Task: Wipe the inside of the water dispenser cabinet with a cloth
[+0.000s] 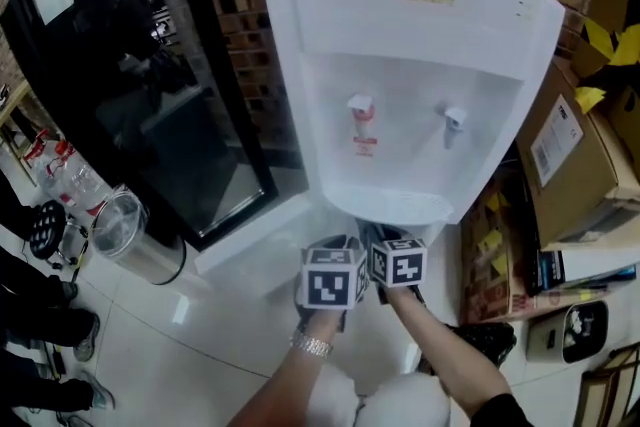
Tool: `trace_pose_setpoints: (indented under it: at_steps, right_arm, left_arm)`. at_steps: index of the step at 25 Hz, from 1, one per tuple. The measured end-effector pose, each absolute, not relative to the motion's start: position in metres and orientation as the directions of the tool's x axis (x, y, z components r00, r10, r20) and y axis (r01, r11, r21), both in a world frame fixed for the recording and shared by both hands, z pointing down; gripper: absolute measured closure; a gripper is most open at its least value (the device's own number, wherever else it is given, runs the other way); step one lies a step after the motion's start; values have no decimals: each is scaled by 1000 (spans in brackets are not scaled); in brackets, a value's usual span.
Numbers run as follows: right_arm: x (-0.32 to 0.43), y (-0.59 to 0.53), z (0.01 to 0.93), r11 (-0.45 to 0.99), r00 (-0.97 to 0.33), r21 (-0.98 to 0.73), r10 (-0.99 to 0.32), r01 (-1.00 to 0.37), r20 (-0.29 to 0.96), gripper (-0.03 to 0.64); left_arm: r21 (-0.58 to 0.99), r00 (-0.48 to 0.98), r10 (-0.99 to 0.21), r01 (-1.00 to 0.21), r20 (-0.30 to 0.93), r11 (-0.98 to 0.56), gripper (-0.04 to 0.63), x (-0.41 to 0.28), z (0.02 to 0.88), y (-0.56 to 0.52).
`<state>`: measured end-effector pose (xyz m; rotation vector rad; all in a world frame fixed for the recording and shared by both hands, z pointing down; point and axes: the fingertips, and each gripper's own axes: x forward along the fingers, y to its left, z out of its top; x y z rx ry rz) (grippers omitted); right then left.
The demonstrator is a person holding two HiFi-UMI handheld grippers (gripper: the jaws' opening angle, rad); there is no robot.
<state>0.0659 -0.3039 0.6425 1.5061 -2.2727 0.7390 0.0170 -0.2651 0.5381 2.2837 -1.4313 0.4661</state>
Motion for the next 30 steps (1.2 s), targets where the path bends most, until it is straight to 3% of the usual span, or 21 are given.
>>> trace_pose_setpoints:
  at_steps: [11,24,26,30]
  right_arm:
    - [27,-345,674,347,-425,-249,-790,-904,443,598]
    - [63,-328,791,216,-258,-151,-661,-965,704,598]
    - [76,-333,762,203,-257,-158,-722,-966,642,598]
    - [72,-347,677,230,-263,-130,-884,-964,386,598]
  left_arm:
    - [126,402,-791,-912,461,-390,543,-9,540,-266]
    - [119,438,-770,-892,464,-436,543,-7,540,-256]
    - [130,446,-763,-888,468,-440,543,-4,546,-257]
    - [131,466,-746,-876,475,-463,543,4,550,-258]
